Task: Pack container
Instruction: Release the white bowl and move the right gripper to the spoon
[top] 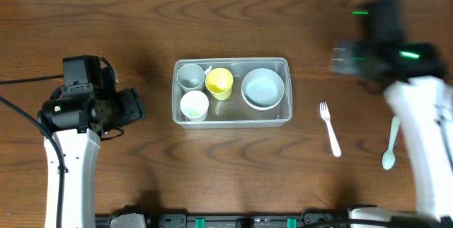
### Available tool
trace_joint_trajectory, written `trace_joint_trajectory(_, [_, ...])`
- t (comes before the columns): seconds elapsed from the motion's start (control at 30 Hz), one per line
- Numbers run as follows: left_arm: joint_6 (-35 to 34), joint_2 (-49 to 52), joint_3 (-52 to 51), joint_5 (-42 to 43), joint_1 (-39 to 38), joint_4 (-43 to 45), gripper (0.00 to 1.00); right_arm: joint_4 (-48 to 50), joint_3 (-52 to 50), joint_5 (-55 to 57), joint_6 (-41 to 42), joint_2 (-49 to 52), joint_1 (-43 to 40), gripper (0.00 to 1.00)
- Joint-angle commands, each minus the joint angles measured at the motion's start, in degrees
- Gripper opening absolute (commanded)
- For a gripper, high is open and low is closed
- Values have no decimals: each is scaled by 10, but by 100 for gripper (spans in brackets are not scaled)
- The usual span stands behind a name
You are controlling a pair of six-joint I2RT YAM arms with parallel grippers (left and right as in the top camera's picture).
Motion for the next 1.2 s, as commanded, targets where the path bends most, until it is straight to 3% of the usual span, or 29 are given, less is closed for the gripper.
trace_joint_trajectory(0.0, [-1, -6, -4, -3, 2, -2, 68, -56, 1, -37, 55, -21, -115, 77])
trace_joint_trajectory(0.2, [-1, -6, -4, -3, 2, -2, 68, -118, -67, -64, 38, -24, -267, 81])
trace_joint_trajectory(0.5, [-1, -6, -4, -3, 2, -2, 68, -10, -279, -115, -44, -24, -391, 92])
trace_joint_trajectory(0.77, [-1, -6, -4, -3, 2, -2, 68, 73, -388, -107, -60, -24, -419, 96])
trace_joint_trajectory(1.17, [-1, -6, -4, -3, 2, -3, 68, 173, -446, -104, -75, -24, -419, 96])
